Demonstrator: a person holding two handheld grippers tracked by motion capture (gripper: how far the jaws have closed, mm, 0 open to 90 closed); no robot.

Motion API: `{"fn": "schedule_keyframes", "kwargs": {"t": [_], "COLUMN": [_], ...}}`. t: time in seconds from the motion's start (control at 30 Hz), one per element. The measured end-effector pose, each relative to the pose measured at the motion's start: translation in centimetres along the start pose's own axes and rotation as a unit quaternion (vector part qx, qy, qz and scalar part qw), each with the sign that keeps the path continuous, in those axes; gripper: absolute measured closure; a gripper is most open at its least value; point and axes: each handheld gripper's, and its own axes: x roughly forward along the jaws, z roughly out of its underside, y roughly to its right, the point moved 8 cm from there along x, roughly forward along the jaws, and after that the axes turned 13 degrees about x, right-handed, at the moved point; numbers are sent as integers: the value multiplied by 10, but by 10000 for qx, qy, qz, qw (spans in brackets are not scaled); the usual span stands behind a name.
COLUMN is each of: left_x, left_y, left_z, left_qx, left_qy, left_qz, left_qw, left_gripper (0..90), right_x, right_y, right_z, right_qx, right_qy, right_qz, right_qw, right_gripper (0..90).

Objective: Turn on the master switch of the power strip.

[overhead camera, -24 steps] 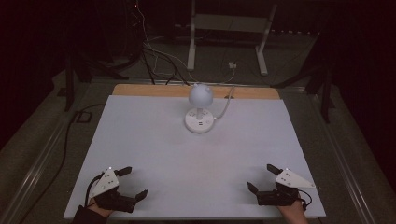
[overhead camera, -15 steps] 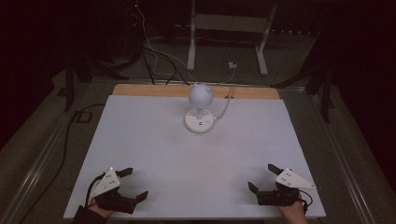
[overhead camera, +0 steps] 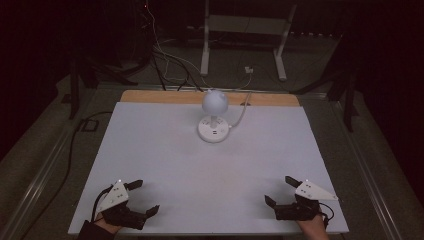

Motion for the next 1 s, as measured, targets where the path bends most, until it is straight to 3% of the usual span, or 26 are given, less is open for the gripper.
{"fn": "schedule_keyframes", "kwargs": {"t": [0.4,0.57,1.0], "left_x": [-2,-1,-2], "left_y": [1,2,1], "left_z": [-6,-5,-6], "left_qx": [-54,-44,-88], "left_qy": [261,198,211], "left_qz": [99,107,96], "left_qw": [9996,9997,9997], "left_gripper": [1,1,1], "right_x": [0,1,3], "right_y": [-1,-4,-7], "right_z": [-5,-11,-25], "right_qx": [-33,-133,-68], "right_qy": [57,50,18], "right_qz": [38,48,-77], "right_qw": [10000,9999,9999], "right_gripper": [0,0,0]}}
